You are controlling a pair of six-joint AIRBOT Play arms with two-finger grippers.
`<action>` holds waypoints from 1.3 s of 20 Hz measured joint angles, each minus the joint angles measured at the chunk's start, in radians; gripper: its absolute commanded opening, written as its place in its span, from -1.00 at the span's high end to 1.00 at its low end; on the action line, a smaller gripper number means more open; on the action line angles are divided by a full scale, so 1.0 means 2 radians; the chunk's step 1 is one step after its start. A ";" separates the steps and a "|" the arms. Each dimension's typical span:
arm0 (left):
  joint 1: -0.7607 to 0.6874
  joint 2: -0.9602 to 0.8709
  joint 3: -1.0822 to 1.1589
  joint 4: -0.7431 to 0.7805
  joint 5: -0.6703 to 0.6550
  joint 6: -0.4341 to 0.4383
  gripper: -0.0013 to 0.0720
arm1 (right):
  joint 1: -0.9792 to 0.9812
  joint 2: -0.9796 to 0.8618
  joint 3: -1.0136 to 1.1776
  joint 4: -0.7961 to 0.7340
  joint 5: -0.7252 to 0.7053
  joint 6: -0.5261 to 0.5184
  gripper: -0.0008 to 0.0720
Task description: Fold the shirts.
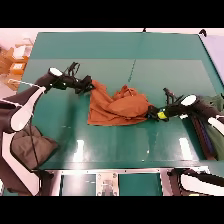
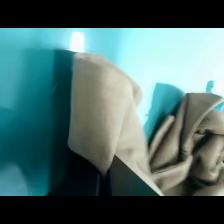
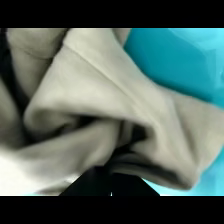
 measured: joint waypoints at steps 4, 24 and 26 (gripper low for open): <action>0.015 0.031 0.098 0.019 -0.057 -0.004 0.89 | -0.047 0.020 0.113 -0.037 0.086 -0.004 0.93; 0.043 0.358 0.259 0.105 -0.143 -0.035 0.89 | -0.130 0.235 0.513 -0.067 0.117 -0.006 0.93; 0.043 0.358 0.219 0.112 -0.146 -0.035 0.89 | -0.120 0.207 0.492 -0.059 0.110 -0.006 0.93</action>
